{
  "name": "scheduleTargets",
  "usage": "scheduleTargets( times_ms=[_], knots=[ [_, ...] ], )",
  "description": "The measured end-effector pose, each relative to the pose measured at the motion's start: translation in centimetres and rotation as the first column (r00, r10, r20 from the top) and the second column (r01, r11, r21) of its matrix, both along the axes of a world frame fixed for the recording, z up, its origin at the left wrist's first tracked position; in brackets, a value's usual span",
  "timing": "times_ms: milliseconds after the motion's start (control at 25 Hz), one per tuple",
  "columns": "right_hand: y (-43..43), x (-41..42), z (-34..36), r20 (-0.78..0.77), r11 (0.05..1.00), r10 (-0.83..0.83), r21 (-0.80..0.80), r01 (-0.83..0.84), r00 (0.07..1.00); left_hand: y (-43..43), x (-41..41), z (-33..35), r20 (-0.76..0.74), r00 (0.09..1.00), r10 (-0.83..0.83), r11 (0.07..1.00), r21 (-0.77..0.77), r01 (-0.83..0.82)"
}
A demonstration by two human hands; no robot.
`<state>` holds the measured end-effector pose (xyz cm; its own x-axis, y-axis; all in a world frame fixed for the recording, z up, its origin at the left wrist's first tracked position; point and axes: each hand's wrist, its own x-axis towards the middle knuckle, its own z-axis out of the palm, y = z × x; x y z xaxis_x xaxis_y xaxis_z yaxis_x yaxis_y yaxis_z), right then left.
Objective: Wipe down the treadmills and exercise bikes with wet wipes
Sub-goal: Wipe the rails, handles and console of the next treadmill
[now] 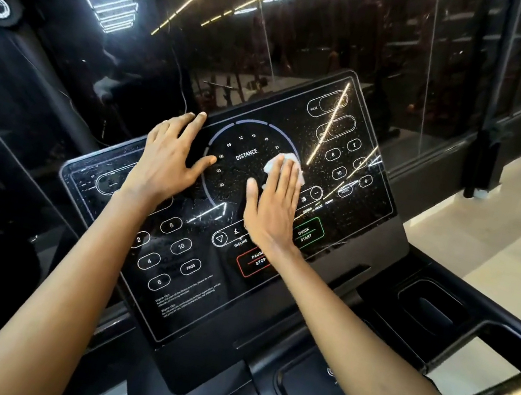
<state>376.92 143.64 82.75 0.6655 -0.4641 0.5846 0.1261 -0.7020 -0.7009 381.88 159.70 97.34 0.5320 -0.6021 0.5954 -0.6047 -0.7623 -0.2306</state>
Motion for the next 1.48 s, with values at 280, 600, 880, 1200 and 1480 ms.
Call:
scheduleTargets(
  times_ms=[280, 600, 880, 1200, 1480],
  knots=[
    [-0.7, 3.5, 5.5, 0.094, 0.987, 0.033, -0.158, -0.018, 0.995, 0.5, 0.2, 0.4, -0.035, 0.999, -0.013, 1.0, 0.006, 0.013],
    [-1.2, 4.9, 8.0, 0.08, 0.996, -0.027, -0.081, 0.033, 0.996, -0.1, -0.1, -0.2, 0.039, 0.999, 0.012, 1.0, -0.007, -0.011],
    [-3.2, 3.3, 3.9, 0.079, 0.995, -0.101, 0.012, 0.101, 0.992, -2.9, 0.5, -0.1, 0.033, 0.999, 0.015, 1.0, 0.0, -0.015],
    [-2.7, -1.6, -4.1, -0.077, 0.984, -0.118, 0.122, 0.127, 0.99, -6.9, 0.5, -0.2, 0.074, 0.997, 0.017, 0.999, 0.034, -0.019],
    [-4.2, -4.0, -8.3, -0.24, 0.987, -0.123, 0.067, 0.143, 0.963, -8.8, 0.9, -0.6, 0.078, 0.996, 0.034, 0.999, -0.004, -0.034]
  ],
)
